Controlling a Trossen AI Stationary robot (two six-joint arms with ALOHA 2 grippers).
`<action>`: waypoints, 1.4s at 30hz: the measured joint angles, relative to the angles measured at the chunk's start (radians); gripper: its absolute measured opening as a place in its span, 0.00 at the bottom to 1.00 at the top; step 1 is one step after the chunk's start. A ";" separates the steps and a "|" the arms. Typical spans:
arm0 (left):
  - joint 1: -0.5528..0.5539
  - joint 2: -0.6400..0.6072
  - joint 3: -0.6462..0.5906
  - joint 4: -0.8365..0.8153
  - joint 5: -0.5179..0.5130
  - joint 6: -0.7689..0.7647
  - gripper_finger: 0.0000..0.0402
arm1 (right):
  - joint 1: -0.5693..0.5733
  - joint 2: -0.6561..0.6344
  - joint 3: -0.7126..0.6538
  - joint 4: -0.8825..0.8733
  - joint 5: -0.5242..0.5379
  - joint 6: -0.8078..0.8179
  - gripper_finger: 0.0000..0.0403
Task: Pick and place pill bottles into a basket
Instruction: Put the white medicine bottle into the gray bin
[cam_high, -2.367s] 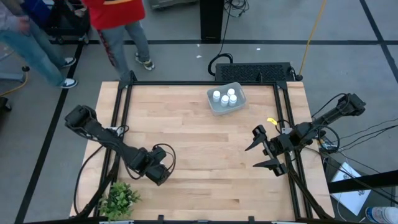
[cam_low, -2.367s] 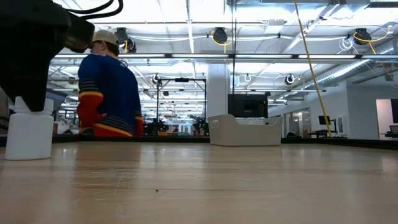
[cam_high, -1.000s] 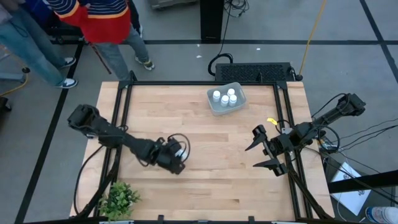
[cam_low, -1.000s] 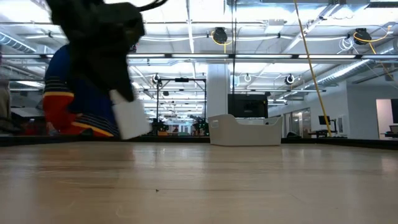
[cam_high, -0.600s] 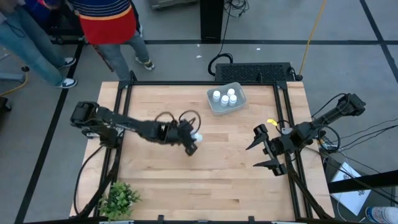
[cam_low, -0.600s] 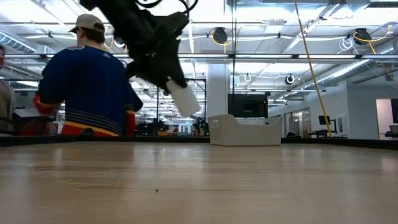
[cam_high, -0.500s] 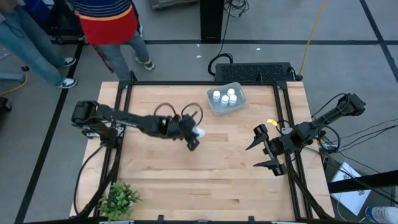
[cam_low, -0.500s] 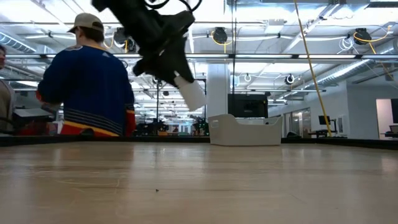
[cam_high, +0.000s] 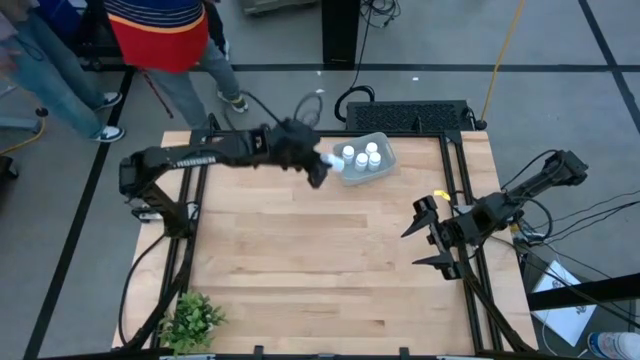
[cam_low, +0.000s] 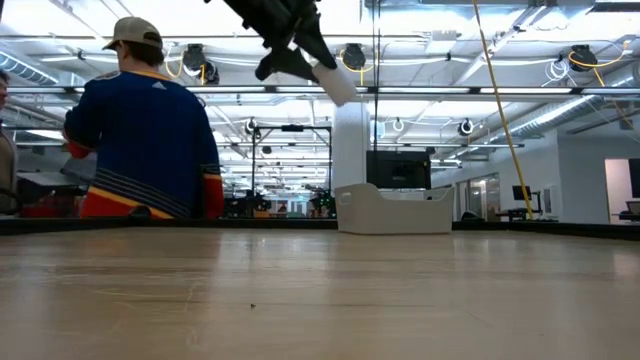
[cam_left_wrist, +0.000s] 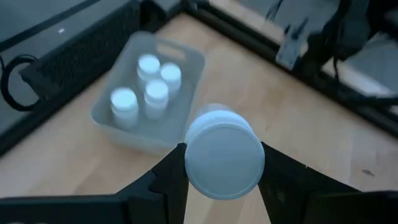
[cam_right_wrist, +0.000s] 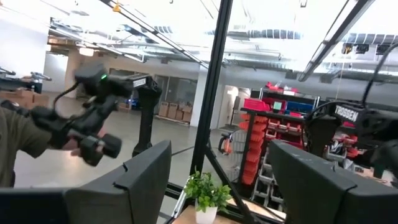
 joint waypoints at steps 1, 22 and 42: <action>0.021 0.000 0.021 -0.008 0.018 0.007 0.41 | 0.000 -0.007 0.000 -0.008 0.000 -0.003 0.65; 0.196 0.297 0.543 -0.228 0.168 0.114 0.41 | 0.000 -0.057 0.000 -0.065 0.003 -0.020 0.65; 0.139 0.675 0.760 -0.406 0.159 0.209 0.41 | 0.000 -0.058 0.000 -0.107 0.027 0.002 0.65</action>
